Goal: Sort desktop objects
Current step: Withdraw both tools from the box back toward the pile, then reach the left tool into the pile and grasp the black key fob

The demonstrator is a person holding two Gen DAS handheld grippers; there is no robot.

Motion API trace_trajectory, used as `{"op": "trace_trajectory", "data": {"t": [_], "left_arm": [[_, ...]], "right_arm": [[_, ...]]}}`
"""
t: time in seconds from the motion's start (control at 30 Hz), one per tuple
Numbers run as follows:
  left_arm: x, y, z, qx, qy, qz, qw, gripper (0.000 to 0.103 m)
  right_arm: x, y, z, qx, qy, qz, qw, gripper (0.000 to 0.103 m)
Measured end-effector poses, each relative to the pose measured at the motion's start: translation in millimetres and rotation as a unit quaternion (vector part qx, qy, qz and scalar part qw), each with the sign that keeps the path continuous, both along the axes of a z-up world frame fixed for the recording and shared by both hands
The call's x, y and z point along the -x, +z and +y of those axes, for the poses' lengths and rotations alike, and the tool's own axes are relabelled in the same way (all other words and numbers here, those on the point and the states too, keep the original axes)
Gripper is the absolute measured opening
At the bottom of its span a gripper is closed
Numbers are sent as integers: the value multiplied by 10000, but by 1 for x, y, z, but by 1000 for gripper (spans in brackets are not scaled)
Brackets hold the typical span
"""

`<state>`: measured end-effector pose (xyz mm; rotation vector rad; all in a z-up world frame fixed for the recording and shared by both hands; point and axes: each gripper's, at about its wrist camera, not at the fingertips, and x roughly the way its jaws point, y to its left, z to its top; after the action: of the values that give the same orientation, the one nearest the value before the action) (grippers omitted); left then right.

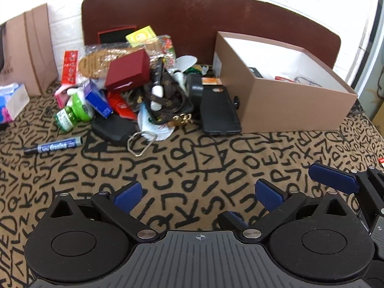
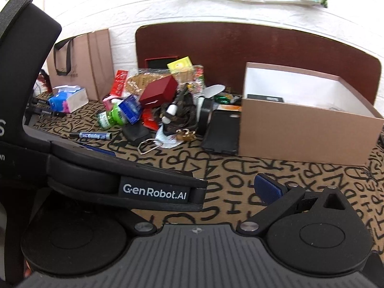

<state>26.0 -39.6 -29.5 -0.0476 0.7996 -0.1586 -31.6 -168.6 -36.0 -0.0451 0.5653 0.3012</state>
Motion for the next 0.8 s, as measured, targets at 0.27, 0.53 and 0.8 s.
{"op": "trace_trajectory", "data": {"t": [0.27,0.53,0.8], "left_arm": [[-13,-14,36,482,171,113,9986,103],[-42,-24,77,675,790,226,9943,103],[-84,-32,96,234,981,180,9947,103]], "right_arm": [[-12,-12,17,-116,342,-44,9993,103],[-36,-26,31,-65,568,-10,9984,102],[-67,-37,54,-95,894,149,9958,93]]}}
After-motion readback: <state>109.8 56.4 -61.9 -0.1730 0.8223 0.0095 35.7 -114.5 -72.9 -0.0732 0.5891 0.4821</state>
